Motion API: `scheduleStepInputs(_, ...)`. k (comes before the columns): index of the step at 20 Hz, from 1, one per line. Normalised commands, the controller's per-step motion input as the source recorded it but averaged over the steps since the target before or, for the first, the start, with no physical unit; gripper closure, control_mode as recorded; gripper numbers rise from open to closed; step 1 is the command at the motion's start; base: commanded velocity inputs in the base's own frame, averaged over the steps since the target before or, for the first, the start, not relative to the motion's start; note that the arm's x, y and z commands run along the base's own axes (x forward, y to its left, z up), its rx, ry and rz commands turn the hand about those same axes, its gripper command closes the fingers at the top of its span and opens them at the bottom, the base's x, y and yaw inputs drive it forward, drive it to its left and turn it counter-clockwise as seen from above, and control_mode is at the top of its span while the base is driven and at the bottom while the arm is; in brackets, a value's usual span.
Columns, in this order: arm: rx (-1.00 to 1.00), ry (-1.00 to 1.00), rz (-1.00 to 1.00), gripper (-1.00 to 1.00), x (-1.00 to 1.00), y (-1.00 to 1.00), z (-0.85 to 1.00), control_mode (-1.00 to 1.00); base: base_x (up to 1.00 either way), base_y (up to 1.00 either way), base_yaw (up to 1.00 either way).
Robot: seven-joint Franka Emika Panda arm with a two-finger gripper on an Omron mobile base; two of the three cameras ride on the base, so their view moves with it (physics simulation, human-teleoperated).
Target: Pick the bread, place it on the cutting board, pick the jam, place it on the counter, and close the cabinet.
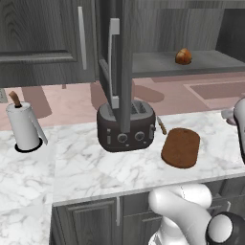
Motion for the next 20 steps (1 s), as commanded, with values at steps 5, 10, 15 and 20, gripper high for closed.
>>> scheduleStepInputs(5, 0.00, 0.02, 0.00, 1.00, 0.00, -0.47, -0.23, -1.00, 0.00, 0.00, 0.00)
scheduleStepInputs(10, 0.00, 0.02, 0.00, 1.00, 0.00, -0.43, -0.30, -1.00, 0.00, 0.00, 0.00)
scheduleStepInputs(15, 0.00, 0.01, 0.00, 1.00, 0.00, -0.39, -0.33, -1.00, 0.00, 0.00, 0.00)
scheduleStepInputs(20, 0.00, 0.01, 0.00, 1.00, 0.00, -0.35, -0.35, -1.00, 0.00, 0.00, 0.00)
